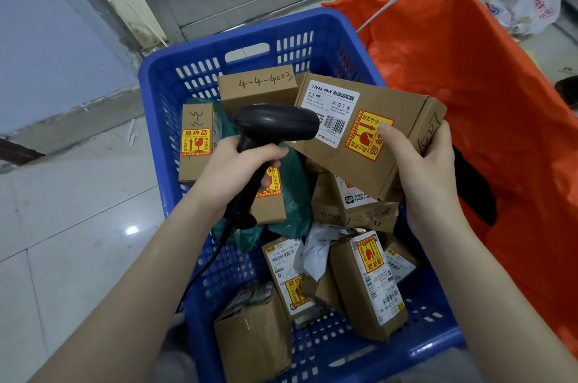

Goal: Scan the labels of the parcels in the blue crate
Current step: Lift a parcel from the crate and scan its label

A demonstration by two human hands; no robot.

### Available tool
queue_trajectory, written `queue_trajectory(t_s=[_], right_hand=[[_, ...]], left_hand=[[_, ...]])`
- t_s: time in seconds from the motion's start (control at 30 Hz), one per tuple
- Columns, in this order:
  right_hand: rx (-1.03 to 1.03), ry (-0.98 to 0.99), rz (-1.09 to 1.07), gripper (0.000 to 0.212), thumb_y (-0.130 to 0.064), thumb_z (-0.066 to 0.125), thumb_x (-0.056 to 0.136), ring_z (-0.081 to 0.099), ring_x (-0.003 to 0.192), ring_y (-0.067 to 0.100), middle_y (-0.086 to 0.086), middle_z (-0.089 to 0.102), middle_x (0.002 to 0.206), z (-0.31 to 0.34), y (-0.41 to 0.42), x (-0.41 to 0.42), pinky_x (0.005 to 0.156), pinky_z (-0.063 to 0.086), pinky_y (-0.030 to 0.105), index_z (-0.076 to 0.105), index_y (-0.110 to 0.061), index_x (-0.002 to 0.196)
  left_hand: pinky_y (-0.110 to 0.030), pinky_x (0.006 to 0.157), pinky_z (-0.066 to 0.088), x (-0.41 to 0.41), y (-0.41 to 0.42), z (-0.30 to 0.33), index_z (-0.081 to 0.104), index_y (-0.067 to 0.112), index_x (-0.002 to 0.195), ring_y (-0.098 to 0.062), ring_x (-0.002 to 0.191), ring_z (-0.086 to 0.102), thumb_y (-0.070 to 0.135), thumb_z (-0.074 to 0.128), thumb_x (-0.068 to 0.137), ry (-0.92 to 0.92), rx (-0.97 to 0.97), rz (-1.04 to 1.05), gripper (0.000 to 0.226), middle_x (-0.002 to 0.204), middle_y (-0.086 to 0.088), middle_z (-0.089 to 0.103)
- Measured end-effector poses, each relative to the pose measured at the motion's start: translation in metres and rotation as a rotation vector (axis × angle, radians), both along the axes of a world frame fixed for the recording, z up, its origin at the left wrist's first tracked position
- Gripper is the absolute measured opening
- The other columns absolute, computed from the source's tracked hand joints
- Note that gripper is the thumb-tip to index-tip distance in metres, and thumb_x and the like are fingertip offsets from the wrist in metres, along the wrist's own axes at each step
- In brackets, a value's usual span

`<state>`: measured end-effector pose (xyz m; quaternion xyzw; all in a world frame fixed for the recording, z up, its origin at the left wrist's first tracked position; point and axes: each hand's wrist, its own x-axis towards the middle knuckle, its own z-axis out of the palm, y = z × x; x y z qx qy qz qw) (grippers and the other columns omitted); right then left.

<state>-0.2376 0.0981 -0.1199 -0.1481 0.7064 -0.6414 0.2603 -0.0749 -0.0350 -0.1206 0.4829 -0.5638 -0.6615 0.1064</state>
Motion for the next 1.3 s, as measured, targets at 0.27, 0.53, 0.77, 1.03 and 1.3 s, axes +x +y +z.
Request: queue_trajectory(t_s=[0.27,0.53,0.77,1.03,1.3], right_hand=[[-0.004,-0.004,-0.003,0.026,-0.027,0.067,0.085,0.066,0.096,0.005,-0.015,0.064,0.100,0.0001,0.0000,-0.0009,0.075,0.058,0.026,0.049,-0.041,0.098],[-0.015,-0.015,-0.006,0.027,-0.026,0.067,0.085,0.066,0.090,0.000,-0.015,0.064,0.099,0.0002,0.0004,-0.0016,0.070,0.057,0.021,0.050,-0.041,0.097],[-0.010,-0.017,-0.008,0.026,-0.026,0.068,0.084,0.066,0.094,0.003,-0.015,0.065,0.100,-0.0001,0.0003,-0.0018,0.071,0.057,0.023,0.050,-0.041,0.098],[0.007,-0.006,0.003,0.026,-0.027,0.068,0.084,0.067,0.091,0.002,-0.015,0.065,0.099,-0.0004,0.0004,-0.0018,0.072,0.058,0.024,0.050,-0.041,0.097],[0.051,0.029,0.019,0.030,-0.028,0.070,0.082,0.066,0.097,0.006,-0.015,0.063,0.101,-0.0025,0.0001,-0.0019,0.077,0.058,0.030,0.048,-0.042,0.097]], left_hand=[[-0.028,0.054,0.046,-0.0004,-0.0008,-0.0024,0.061,0.008,0.081,-0.012,0.048,0.052,0.019,0.068,0.082,-0.005,-0.006,-0.019,0.012,0.065,0.002,0.060],[-0.027,0.052,0.044,-0.0017,0.0007,-0.0023,0.060,0.007,0.082,-0.014,0.049,0.050,0.017,0.067,0.082,0.007,0.006,-0.021,0.013,0.063,0.002,0.058],[-0.027,0.052,0.043,-0.0005,0.0004,-0.0010,0.059,0.007,0.082,-0.014,0.048,0.049,0.016,0.066,0.082,0.024,0.011,-0.029,0.011,0.062,0.001,0.057],[-0.027,0.051,0.043,-0.0012,0.0006,0.0002,0.058,0.008,0.082,-0.014,0.048,0.048,0.014,0.065,0.083,0.031,0.012,-0.018,0.010,0.061,0.002,0.057],[-0.025,0.051,0.045,-0.0001,-0.0001,0.0008,0.059,0.009,0.080,-0.010,0.046,0.050,0.015,0.065,0.083,0.030,-0.014,0.007,0.009,0.059,0.005,0.059]])
